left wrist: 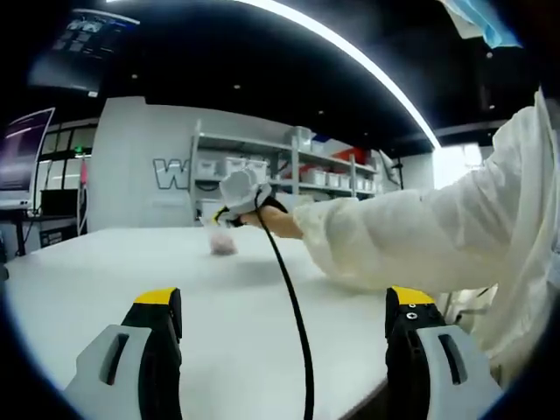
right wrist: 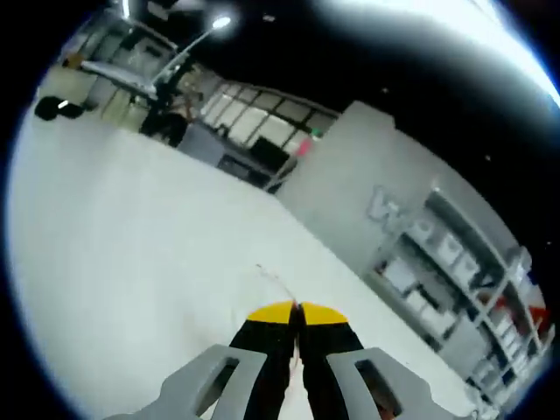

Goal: Open the resealable bag by pulling the two sides of the seal apart until the entire bag opening is separated and visibly accessible.

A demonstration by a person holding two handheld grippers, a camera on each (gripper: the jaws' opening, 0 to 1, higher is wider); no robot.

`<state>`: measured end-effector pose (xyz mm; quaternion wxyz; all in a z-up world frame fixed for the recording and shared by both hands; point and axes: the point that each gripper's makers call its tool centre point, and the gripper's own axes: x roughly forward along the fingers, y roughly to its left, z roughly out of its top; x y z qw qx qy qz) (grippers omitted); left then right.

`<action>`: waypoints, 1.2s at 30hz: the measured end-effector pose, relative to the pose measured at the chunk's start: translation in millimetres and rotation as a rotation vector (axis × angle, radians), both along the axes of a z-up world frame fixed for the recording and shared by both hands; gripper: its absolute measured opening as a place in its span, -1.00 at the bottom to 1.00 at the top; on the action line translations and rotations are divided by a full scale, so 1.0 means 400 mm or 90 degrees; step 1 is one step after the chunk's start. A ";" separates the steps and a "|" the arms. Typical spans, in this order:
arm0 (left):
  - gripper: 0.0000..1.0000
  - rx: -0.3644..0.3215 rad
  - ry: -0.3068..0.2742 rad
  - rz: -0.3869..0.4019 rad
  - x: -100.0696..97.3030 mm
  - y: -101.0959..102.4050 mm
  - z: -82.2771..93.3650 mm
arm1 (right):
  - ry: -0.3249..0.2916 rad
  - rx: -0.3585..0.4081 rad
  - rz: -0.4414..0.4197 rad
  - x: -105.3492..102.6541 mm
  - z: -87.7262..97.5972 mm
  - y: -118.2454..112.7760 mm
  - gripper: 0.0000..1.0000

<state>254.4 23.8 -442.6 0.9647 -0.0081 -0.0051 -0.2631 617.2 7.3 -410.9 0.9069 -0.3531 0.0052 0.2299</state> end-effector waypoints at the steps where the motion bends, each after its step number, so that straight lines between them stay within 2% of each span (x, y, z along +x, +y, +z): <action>1: 0.92 0.000 0.000 0.000 -0.001 0.001 0.001 | -0.012 -0.014 0.003 -0.001 0.000 0.005 -1.00; 6: 0.92 -0.005 -0.004 0.004 -0.003 0.008 0.005 | 0.015 0.000 0.011 -0.009 -0.031 0.016 -1.00; 9: 0.92 -0.008 -0.004 0.005 -0.004 0.010 0.004 | 0.097 0.003 0.018 -0.027 -0.106 0.028 -1.00; 13: 0.92 -0.008 -0.004 0.005 -0.007 0.010 0.003 | 0.113 0.009 0.027 -0.036 -0.146 0.042 -1.00; 20: 0.92 -0.009 -0.003 0.010 -0.008 0.018 0.002 | 0.159 0.043 0.038 -0.050 -0.165 0.063 -1.00; 24: 0.92 -0.009 -0.004 0.010 -0.009 0.017 0.003 | 0.169 0.054 0.042 -0.055 -0.170 0.063 -1.00; 30: 0.92 -0.009 -0.003 0.011 -0.014 0.017 0.001 | 0.197 0.120 0.063 -0.079 -0.154 0.074 -0.92; 34: 0.92 -0.013 -0.005 0.013 -0.016 0.019 0.004 | 0.225 0.167 0.073 -0.094 -0.140 0.083 -0.82; 36: 0.92 -0.012 -0.007 0.012 -0.017 0.017 0.006 | 0.224 0.182 0.074 -0.095 -0.131 0.082 -0.73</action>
